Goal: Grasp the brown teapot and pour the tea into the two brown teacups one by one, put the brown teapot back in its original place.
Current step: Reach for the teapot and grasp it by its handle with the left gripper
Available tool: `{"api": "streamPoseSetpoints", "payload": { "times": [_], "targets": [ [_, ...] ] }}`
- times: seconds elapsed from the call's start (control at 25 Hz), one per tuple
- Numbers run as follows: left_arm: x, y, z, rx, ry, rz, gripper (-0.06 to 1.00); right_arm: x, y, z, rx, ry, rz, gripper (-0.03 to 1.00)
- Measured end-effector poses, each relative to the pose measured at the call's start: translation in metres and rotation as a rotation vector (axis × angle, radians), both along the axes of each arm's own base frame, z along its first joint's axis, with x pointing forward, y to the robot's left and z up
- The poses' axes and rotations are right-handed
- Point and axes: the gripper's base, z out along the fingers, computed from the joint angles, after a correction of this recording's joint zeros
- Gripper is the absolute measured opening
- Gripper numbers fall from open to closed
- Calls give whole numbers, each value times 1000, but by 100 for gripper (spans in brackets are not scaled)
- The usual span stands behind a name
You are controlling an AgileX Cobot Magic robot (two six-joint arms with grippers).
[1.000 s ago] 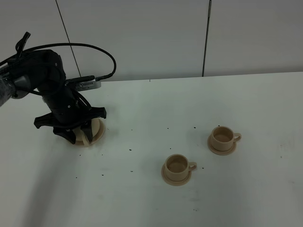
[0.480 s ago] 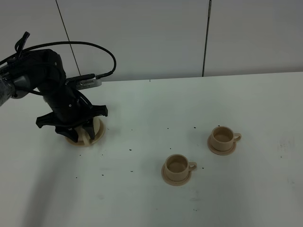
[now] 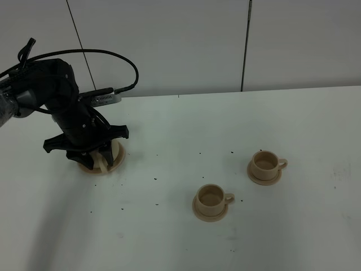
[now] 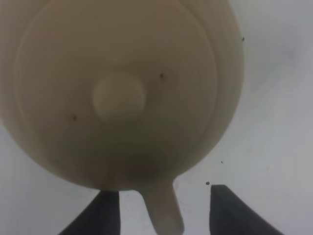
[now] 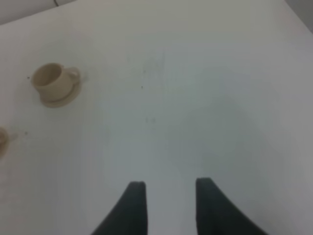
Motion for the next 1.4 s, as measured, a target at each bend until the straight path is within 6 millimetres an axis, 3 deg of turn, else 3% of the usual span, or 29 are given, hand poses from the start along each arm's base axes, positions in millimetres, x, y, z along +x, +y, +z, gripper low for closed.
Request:
{"api": "streamPoseSetpoints", "payload": {
  "times": [0.64,1.4],
  "targets": [
    [1,0,0,-3,-10,44,18,0,0,0,0,0,0,24],
    [2,1,2,16,-34,-20,17,0,0,0,0,0,0,24]
  ]
}}
